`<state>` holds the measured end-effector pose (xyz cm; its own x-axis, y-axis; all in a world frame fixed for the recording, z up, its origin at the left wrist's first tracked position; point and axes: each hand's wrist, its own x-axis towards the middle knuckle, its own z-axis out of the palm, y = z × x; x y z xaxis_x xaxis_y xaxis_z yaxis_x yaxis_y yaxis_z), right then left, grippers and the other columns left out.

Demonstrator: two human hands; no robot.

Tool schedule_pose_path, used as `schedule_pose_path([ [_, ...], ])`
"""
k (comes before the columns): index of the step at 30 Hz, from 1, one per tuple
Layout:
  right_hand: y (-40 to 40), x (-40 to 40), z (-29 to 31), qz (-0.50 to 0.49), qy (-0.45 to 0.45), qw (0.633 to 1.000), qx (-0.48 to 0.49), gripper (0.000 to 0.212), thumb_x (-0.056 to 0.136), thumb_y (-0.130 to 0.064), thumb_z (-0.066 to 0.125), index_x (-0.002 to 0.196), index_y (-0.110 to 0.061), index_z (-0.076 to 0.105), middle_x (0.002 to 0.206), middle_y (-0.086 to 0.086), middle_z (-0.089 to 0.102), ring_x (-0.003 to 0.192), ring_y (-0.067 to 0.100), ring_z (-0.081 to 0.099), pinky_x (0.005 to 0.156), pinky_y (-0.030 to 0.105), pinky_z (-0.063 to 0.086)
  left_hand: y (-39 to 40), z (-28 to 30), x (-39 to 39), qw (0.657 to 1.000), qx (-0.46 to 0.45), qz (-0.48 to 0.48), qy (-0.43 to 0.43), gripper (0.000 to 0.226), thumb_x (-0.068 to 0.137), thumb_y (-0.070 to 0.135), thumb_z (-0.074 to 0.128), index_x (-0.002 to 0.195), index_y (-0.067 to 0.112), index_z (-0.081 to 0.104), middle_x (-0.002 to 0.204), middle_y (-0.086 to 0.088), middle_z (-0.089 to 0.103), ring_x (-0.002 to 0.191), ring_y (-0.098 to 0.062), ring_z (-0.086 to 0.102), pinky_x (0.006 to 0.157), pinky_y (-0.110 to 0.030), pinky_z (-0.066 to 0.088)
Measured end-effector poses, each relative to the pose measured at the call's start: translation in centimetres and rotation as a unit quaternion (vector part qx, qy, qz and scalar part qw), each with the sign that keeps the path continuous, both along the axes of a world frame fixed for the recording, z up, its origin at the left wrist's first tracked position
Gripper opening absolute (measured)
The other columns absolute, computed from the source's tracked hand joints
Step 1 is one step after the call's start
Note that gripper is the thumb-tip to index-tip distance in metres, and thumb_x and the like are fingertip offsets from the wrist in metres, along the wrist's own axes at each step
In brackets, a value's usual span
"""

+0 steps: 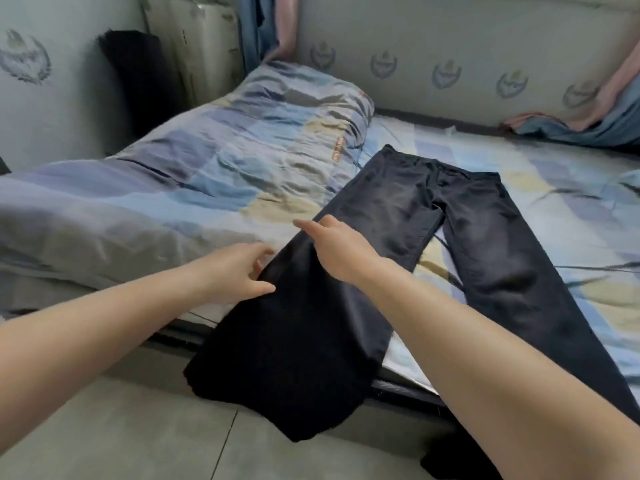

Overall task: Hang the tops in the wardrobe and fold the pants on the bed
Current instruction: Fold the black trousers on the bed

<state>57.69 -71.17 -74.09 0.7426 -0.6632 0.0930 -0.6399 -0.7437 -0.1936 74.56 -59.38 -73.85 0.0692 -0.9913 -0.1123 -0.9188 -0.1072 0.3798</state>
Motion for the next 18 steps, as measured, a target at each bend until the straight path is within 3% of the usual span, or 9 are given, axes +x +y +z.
schedule_pose_path([
  [4, -1.4, 3.0, 1.4, -0.013, 0.163, 0.986, -0.016, 0.039, 0.1, -0.021, 0.028, 0.134, -0.029, 0.045, 0.122, 0.003, 0.054, 0.094, 0.026, 0.054, 0.063, 0.034, 0.041, 0.8, -2.4, 0.8, 0.996, 0.017, -0.064, -0.052, 0.094, 0.084, 0.043, 0.063, 0.146, 0.045, -0.007, 0.12, 0.003, 0.061, 0.096, -0.01, 0.058, 0.085, -0.027, 0.048],
  [8, -1.7, 4.5, 1.9, -0.102, 0.165, 0.981, 0.007, 0.056, 0.094, -0.063, 0.024, 0.083, -0.018, 0.056, 0.078, -0.002, 0.056, 0.067, 0.017, 0.051, 0.053, 0.029, 0.035, 1.7, -2.1, 0.0, 0.99, 0.06, -0.095, 0.081, 0.083, 0.086, 0.023, 0.057, 0.141, 0.059, 0.007, 0.109, 0.015, 0.058, 0.069, 0.004, 0.058, 0.062, -0.013, 0.047],
  [10, -1.7, 4.0, 2.3, -0.137, 0.144, 0.98, 0.017, 0.047, 0.091, -0.057, 0.04, 0.075, -0.015, 0.056, 0.063, -0.003, 0.055, 0.061, 0.018, 0.054, 0.051, 0.028, 0.038, 2.0, -1.2, -1.2, 0.986, 0.053, -0.096, 0.123, 0.075, 0.085, 0.022, 0.056, 0.141, 0.057, 0.019, 0.109, 0.012, 0.058, 0.077, -0.007, 0.06, 0.074, -0.024, 0.052],
  [12, -2.1, 2.2, 2.8, -0.171, 0.078, 0.974, 0.127, 0.031, 0.09, -0.037, 0.056, 0.074, -0.011, 0.063, 0.052, -0.002, 0.061, 0.05, 0.015, 0.06, 0.046, 0.024, 0.047, 2.0, -0.1, -3.7, 0.983, 0.026, -0.126, 0.134, 0.075, 0.084, 0.021, 0.059, 0.146, 0.043, 0.023, 0.113, 0.002, 0.054, 0.097, -0.01, 0.053, 0.082, -0.011, 0.043],
  [13, -2.4, 0.7, 3.0, -0.186, 0.02, 0.961, 0.204, 0.022, 0.088, -0.028, 0.062, 0.077, -0.01, 0.068, 0.054, 0.001, 0.065, 0.046, 0.013, 0.062, 0.045, 0.023, 0.05, 1.9, 0.5, -5.5, 0.979, 0.006, -0.143, 0.143, 0.077, 0.084, 0.019, 0.061, 0.148, 0.036, 0.023, 0.109, 0.024, 0.039, 0.105, -0.007, 0.046, 0.081, -0.001, 0.035],
  [14, -2.4, -0.4, 3.3, -0.194, -0.038, 0.943, 0.267, 0.013, 0.086, -0.02, 0.067, 0.08, -0.009, 0.071, 0.06, 0.004, 0.067, 0.045, 0.011, 0.063, 0.045, 0.021, 0.052, 2.0, 0.8, -6.7, 0.976, -0.014, -0.152, 0.153, 0.077, 0.083, 0.018, 0.061, 0.149, 0.033, 0.023, 0.131, 0.014, 0.008, 0.107, -0.002, 0.045, 0.079, 0.003, 0.031],
  [15, -2.7, -2.7, 3.6, -0.203, -0.095, 0.925, 0.306, 0.007, 0.085, -0.015, 0.068, 0.082, -0.011, 0.073, 0.066, 0.004, 0.069, 0.045, 0.009, 0.063, 0.044, 0.02, 0.052, 1.7, 1.2, -8.8, 0.973, -0.022, -0.161, 0.164, 0.077, 0.083, 0.018, 0.061, 0.149, 0.033, 0.024, 0.127, 0.016, 0.046, 0.098, 0.005, 0.05, 0.075, 0.003, 0.031],
  [16, -2.7, -4.5, 3.8, -0.209, -0.139, 0.91, 0.331, 0.006, 0.085, -0.012, 0.068, 0.084, -0.012, 0.074, 0.069, 0.003, 0.069, 0.046, 0.006, 0.064, 0.045, 0.018, 0.051, 1.6, 1.4, -10.4, 0.97, -0.032, -0.162, 0.179, 0.076, 0.083, 0.019, 0.06, 0.149, 0.034, 0.024, 0.141, -0.01, 0.039, 0.081, 0.01, 0.053, 0.07, 0.002, 0.032],
  [18, -3.1, -8.9, 4.2, -0.22, -0.191, 0.889, 0.354, 0.013, 0.088, -0.009, 0.064, 0.093, -0.014, 0.074, 0.072, 0.0, 0.069, 0.049, 0.002, 0.064, 0.048, 0.016, 0.051, 1.0, 2.0, -14.3, 0.96, -0.046, -0.158, 0.228, 0.075, 0.083, 0.016, 0.06, 0.148, 0.035, 0.027, 0.129, -0.013, 0.05, 0.056, 0.005, 0.046, 0.058, -0.001, 0.034],
])
